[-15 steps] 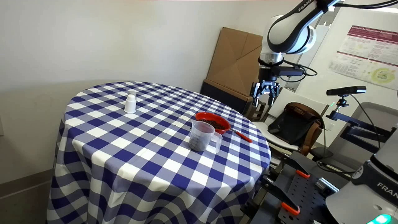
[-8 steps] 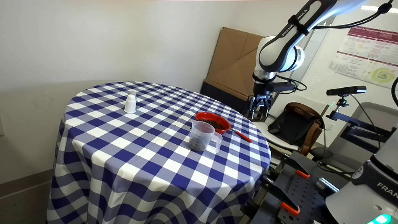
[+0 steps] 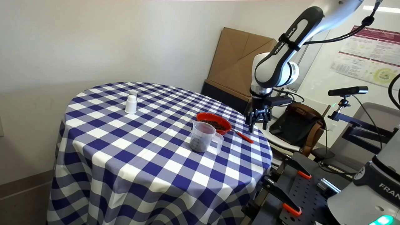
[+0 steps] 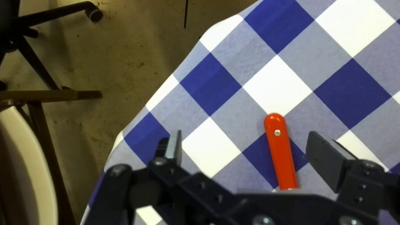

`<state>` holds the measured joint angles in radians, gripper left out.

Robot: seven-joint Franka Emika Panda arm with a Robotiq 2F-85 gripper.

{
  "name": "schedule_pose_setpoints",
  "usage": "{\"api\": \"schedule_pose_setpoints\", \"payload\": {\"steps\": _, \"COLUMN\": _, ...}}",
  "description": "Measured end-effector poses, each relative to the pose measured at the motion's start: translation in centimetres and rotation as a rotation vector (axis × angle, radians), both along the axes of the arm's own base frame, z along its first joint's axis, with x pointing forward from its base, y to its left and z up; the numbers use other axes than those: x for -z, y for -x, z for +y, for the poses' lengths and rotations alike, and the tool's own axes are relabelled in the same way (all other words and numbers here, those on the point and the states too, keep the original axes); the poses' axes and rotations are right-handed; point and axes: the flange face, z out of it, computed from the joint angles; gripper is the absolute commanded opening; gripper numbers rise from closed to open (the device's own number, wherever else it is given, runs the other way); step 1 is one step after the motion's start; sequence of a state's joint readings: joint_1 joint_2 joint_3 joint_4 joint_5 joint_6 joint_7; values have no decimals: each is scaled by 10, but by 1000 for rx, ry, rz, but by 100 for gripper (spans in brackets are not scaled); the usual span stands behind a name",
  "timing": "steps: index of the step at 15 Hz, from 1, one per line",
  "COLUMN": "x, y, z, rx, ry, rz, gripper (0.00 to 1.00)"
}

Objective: Pick up the spoon, take one spoon of objects from the red bowl and put it in the measuring cup

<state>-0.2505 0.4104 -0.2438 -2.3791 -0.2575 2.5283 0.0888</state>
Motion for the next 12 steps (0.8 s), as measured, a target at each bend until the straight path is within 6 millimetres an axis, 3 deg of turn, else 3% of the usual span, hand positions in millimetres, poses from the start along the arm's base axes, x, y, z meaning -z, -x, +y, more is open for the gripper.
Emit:
{"api": "schedule_pose_setpoints", "payload": {"steps": 10, "x": 34, "y": -4, "z": 23, "rx": -32, "ry": -69, "rz": 39, "gripper": 100}}
{"api": "schedule_pose_setpoints", "payload": {"steps": 12, "x": 38, "y": -7, "z": 23, "rx": -37, "ry": -66, "rz": 36, "gripper": 74}}
